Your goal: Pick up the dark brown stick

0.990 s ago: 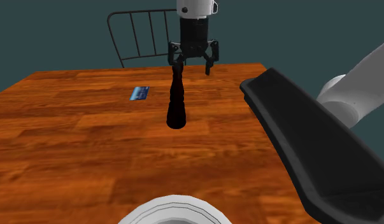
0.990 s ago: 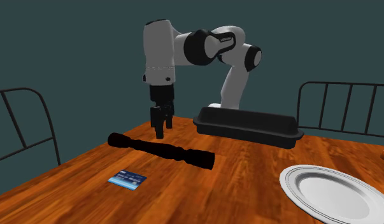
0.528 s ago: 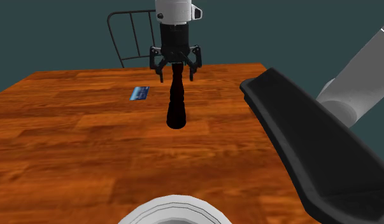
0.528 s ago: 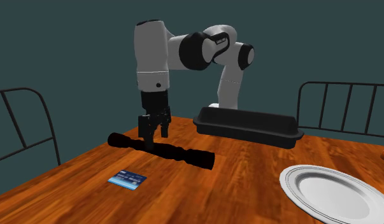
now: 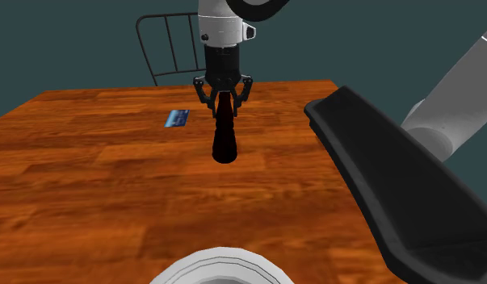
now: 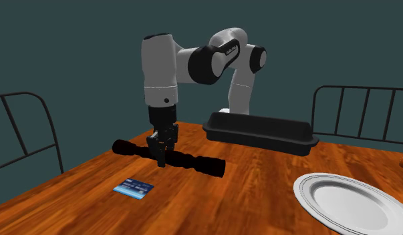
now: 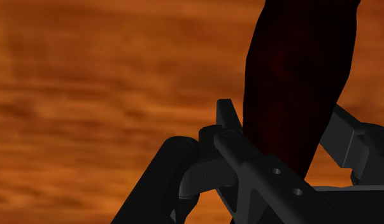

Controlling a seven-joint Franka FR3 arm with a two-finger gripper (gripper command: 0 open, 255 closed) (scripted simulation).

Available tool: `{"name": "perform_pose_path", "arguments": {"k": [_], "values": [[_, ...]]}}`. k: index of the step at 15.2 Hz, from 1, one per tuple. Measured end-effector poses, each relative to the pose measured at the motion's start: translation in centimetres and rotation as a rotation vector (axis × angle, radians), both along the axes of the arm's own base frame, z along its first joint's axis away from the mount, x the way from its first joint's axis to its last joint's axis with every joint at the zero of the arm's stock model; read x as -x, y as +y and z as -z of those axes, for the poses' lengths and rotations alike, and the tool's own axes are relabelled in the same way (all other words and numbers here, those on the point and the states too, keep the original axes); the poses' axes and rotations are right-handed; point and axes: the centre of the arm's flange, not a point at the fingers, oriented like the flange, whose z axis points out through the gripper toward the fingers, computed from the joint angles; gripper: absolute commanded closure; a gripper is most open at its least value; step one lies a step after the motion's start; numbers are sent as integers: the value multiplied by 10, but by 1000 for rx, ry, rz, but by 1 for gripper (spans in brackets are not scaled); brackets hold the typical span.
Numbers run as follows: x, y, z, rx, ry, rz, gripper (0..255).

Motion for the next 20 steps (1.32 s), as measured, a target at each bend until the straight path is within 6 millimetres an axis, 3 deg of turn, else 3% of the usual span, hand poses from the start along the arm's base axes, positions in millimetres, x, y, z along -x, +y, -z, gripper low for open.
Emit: {"name": "perform_pose_path", "arguments": {"k": [9,20], "values": [[0,0,-2,0,0,0,255],[0,0,-57,0,0,0,255]]}}
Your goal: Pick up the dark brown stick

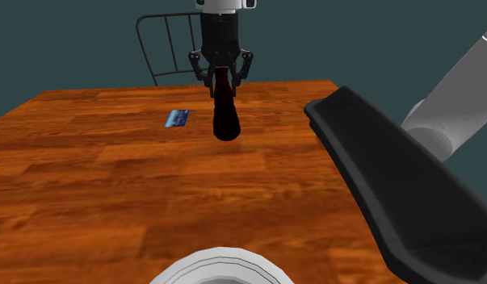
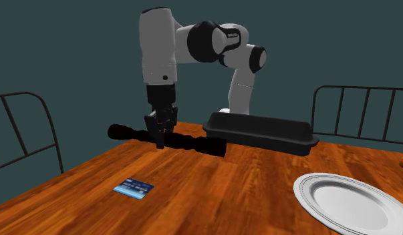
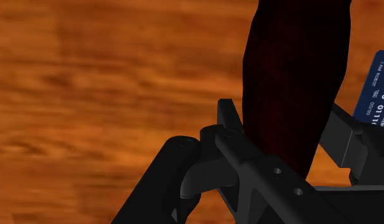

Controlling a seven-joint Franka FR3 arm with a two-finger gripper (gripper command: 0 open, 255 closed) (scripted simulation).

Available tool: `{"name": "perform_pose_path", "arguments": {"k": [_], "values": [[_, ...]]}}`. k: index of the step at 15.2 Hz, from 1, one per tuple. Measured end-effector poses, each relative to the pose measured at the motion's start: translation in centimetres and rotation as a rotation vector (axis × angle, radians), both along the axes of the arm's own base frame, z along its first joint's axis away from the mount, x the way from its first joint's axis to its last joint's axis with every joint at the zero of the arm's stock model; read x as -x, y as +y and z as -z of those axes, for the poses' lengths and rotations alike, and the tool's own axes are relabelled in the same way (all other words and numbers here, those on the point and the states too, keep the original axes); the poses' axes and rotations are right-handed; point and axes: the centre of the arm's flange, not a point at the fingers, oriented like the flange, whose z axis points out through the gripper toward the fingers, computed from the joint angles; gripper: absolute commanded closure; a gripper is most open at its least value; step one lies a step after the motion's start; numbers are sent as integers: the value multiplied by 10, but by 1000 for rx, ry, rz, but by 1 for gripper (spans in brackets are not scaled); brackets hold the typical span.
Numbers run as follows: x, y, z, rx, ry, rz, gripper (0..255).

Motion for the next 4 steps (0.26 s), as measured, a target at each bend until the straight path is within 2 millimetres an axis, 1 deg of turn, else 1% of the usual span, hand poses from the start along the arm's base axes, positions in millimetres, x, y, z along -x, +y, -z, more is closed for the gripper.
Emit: {"name": "perform_pose_path", "arguments": {"k": [4], "values": [[0,0,-18,0,0,0,255]]}}
